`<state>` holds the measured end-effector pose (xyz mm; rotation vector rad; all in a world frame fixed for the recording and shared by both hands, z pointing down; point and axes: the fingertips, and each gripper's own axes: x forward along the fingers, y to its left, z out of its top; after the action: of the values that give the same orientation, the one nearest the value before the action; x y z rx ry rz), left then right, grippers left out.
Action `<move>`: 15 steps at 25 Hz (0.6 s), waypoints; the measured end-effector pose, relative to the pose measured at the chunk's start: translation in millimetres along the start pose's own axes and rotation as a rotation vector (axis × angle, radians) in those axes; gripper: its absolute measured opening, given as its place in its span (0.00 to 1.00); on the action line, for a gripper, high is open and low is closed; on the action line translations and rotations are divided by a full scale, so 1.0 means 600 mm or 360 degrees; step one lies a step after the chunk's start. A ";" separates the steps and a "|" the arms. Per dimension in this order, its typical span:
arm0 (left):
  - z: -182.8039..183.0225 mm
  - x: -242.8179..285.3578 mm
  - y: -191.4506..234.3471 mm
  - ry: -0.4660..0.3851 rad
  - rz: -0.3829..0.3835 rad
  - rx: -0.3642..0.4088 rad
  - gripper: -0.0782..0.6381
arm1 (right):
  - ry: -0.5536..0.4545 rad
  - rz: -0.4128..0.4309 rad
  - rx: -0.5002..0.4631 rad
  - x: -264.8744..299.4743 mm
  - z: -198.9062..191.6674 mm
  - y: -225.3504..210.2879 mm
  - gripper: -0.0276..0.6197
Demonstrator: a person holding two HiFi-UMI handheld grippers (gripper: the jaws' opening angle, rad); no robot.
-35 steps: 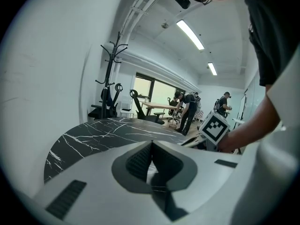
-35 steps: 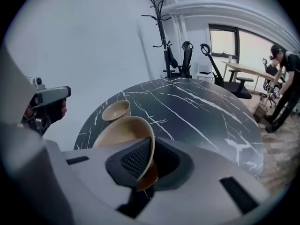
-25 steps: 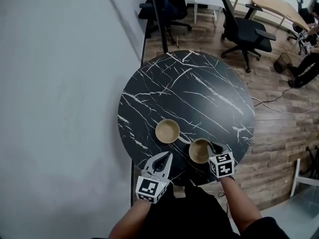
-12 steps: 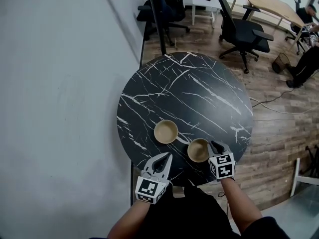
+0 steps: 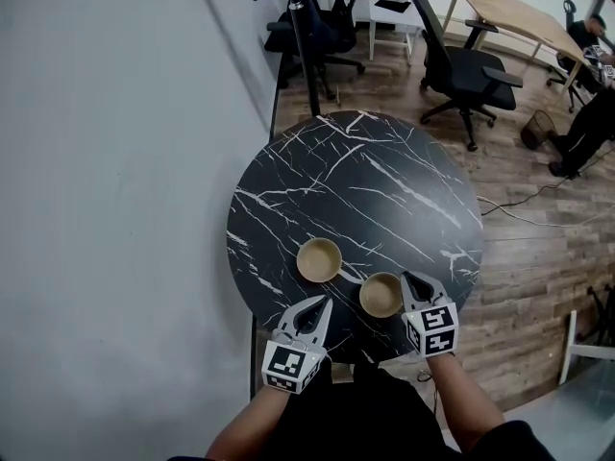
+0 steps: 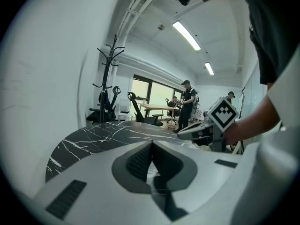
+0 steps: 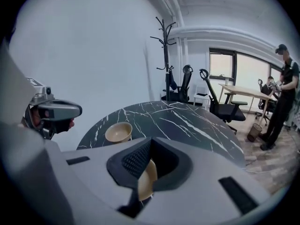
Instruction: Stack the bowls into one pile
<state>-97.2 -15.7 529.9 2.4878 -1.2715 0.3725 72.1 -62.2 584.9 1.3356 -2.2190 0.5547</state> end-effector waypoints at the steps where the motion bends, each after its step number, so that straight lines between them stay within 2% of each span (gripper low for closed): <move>1: 0.002 0.000 0.000 -0.0003 0.0003 0.0000 0.13 | -0.0025 0.0004 -0.0001 -0.004 0.010 0.003 0.06; 7: 0.013 -0.001 0.008 -0.0022 0.0047 -0.0024 0.13 | -0.0160 0.0035 -0.0044 -0.023 0.060 0.026 0.06; 15: 0.028 -0.002 0.027 -0.0033 0.0060 0.0002 0.13 | -0.0261 0.0072 -0.0064 -0.030 0.095 0.063 0.06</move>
<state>-109.9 -30.1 516.9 2.4778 -1.3283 0.3579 34.3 -65.2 525.2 1.3564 -2.3842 0.4276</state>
